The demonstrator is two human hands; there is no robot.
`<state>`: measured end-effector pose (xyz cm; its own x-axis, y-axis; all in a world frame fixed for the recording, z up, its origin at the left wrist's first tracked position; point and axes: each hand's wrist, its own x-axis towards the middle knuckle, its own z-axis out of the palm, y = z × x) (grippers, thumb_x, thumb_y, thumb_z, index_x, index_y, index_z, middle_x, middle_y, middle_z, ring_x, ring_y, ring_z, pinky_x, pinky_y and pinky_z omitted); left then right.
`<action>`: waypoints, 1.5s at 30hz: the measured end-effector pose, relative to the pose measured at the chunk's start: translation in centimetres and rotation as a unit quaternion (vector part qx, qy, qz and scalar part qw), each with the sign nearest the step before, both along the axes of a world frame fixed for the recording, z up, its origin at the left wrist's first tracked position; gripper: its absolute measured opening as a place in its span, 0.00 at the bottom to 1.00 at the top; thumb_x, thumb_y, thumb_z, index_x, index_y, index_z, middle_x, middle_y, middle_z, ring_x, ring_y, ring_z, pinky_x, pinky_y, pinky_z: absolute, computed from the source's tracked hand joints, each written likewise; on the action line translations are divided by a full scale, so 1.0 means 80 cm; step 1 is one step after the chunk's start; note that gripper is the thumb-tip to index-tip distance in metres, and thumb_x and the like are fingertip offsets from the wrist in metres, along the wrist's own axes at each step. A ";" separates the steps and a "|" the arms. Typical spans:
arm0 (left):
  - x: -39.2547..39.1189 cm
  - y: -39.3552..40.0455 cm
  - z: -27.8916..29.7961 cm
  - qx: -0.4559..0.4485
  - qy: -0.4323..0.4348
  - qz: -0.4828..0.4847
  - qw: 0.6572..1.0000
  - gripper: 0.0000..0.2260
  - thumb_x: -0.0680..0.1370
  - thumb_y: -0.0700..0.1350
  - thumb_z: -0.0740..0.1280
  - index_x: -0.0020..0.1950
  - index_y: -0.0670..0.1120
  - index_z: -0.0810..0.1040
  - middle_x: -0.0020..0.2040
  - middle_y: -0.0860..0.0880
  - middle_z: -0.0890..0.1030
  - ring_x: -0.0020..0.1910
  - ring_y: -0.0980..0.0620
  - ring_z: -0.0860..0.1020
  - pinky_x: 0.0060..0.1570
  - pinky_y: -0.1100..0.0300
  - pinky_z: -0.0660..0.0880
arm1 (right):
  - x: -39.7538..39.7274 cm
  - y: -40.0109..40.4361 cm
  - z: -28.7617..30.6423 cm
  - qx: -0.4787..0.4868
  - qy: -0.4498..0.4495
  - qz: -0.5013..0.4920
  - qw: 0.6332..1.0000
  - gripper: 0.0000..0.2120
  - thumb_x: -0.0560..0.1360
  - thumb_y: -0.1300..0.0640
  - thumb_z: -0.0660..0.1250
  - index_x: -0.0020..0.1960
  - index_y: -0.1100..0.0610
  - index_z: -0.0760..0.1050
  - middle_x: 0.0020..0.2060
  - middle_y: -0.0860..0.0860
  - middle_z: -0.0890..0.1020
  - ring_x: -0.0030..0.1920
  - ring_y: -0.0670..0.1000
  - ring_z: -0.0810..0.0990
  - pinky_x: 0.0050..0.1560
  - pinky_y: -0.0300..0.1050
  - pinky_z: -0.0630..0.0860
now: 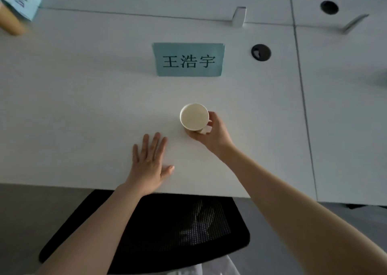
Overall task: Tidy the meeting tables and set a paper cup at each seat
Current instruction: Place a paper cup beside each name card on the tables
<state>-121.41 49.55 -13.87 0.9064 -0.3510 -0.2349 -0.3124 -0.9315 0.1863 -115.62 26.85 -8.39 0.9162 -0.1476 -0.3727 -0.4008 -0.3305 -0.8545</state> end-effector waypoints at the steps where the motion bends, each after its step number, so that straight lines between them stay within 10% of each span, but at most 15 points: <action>1: -0.003 -0.007 0.003 -0.016 -0.014 0.031 0.999 0.35 0.75 0.61 0.55 0.78 0.45 0.57 0.79 0.43 0.57 0.78 0.37 0.53 0.71 0.34 0.52 | -0.002 0.000 0.002 0.008 0.002 -0.006 1.000 0.31 0.61 0.52 0.79 0.60 0.51 0.69 0.58 0.49 0.77 0.58 0.49 0.77 0.59 0.55 0.76; 6: 0.008 -0.060 0.009 -0.108 -0.124 0.142 0.976 0.23 0.76 0.46 0.58 0.69 0.40 0.71 0.71 0.41 0.73 0.72 0.38 0.67 0.70 0.41 0.63 | 0.014 -0.045 0.024 -0.001 -0.011 -0.045 0.999 0.30 0.65 0.54 0.79 0.61 0.53 0.68 0.56 0.47 0.77 0.56 0.48 0.77 0.56 0.48 0.78; 30: 0.086 -0.143 0.004 -0.024 -0.095 0.241 0.966 0.31 0.75 0.54 0.58 0.76 0.44 0.64 0.78 0.45 0.63 0.77 0.41 0.59 0.73 0.39 0.55 | 0.182 -0.135 0.012 -0.068 -0.032 -0.110 0.991 0.32 0.68 0.56 0.76 0.66 0.56 0.63 0.59 0.49 0.74 0.59 0.50 0.76 0.56 0.48 0.75; 40: 0.084 -0.136 0.004 -0.025 -0.053 0.210 0.976 0.33 0.76 0.57 0.54 0.77 0.41 0.62 0.78 0.42 0.61 0.77 0.38 0.58 0.73 0.37 0.53 | 0.015 -0.144 0.030 -0.113 0.025 -0.097 0.989 0.31 0.72 0.63 0.69 0.71 0.53 0.61 0.68 0.52 0.69 0.63 0.51 0.73 0.62 0.53 0.75; 45: 0.077 -0.154 0.035 -0.047 0.008 0.204 0.978 0.25 0.76 0.43 0.65 0.73 0.40 0.68 0.76 0.39 0.64 0.76 0.37 0.58 0.72 0.37 0.53 | -0.109 -0.175 0.064 -0.129 0.024 -0.123 0.984 0.23 0.76 0.63 0.65 0.69 0.58 0.65 0.65 0.55 0.73 0.62 0.53 0.75 0.62 0.50 0.74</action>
<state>-115.29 37.27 -11.05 0.9720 0.0188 -0.2341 0.0855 -0.9567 0.2781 -124.36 12.82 -3.28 0.8227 -0.4584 -0.3360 -0.5344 -0.4224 -0.7321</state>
